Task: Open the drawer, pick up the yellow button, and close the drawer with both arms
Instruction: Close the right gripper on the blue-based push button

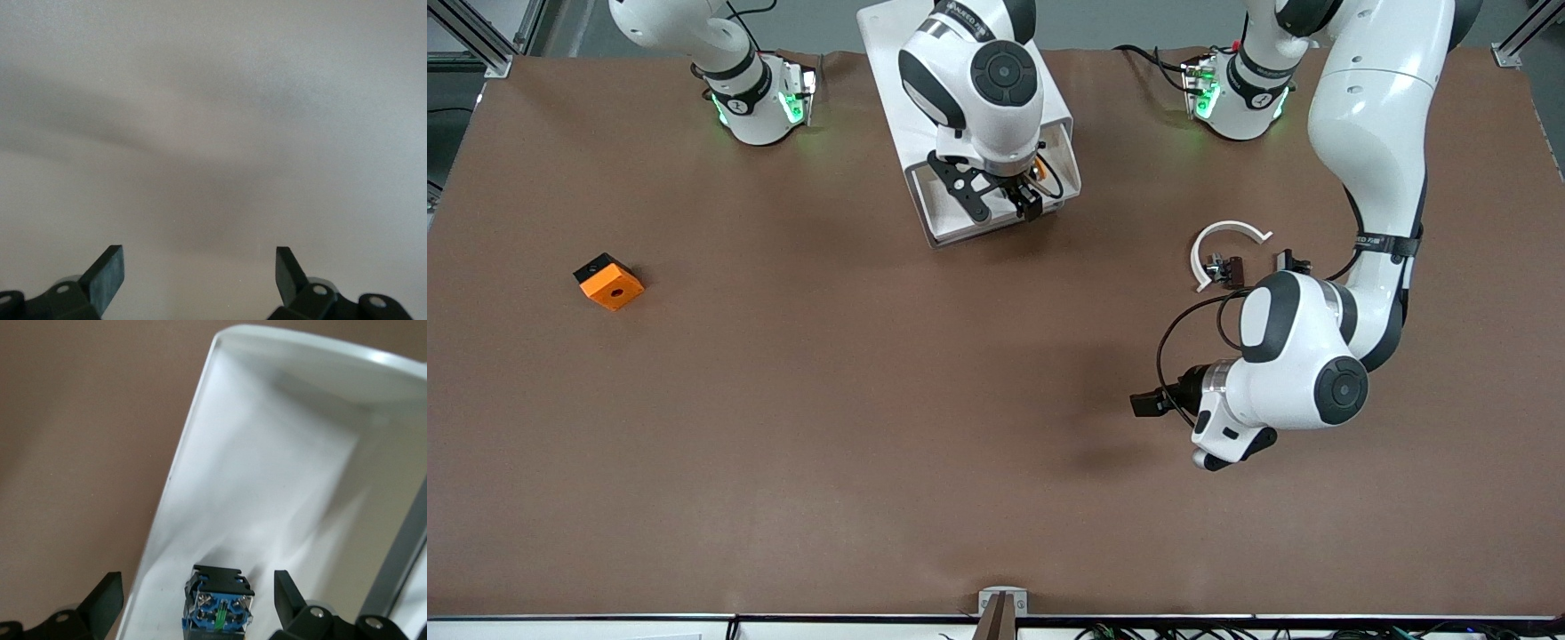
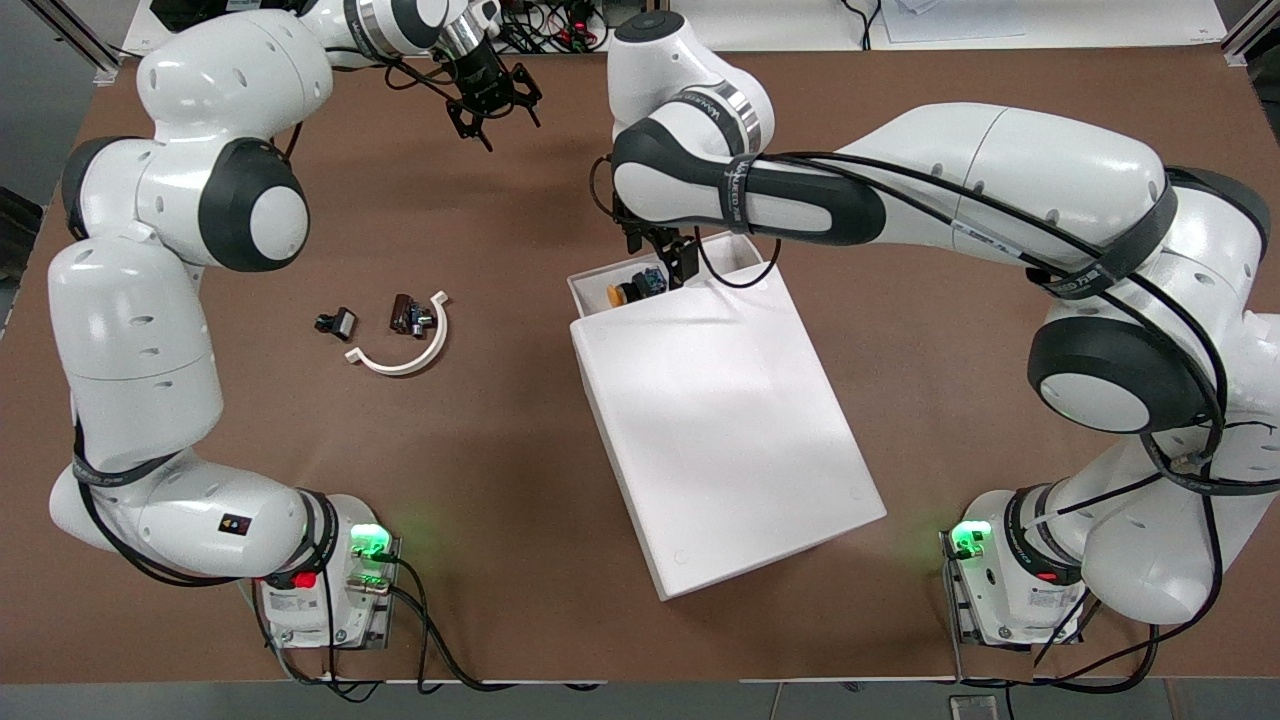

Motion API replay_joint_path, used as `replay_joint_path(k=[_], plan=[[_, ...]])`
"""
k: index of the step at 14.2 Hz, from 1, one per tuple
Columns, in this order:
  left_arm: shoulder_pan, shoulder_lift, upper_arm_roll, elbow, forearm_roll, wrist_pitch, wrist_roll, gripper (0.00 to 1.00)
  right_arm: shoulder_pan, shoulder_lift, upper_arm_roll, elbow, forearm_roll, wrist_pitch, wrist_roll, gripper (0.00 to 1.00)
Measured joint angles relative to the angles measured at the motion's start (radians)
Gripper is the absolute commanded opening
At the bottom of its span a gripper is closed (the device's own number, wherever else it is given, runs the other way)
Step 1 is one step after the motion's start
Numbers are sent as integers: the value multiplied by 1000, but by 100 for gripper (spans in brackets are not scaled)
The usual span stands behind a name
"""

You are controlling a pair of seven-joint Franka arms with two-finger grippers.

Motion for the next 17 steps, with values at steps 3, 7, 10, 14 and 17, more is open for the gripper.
replay_joint_path(k=[3,7,10,14,17], plan=[[1,0,1,-2,0,0,0,100,9,8,0,7,0,0,10,100],[6,0,2,-3,0,0,0,100,17,10,0,18,0,0,22,100],[8,1,2,-4,0,0,0,100,17,12,0,29,0,0,30,100],[8,1,2,-5,0,0,0,100,17,14,0,32,0,0,34,100],[8,1,2,-6,0,0,0,100,21,15,0,32,0,0,40,100]])
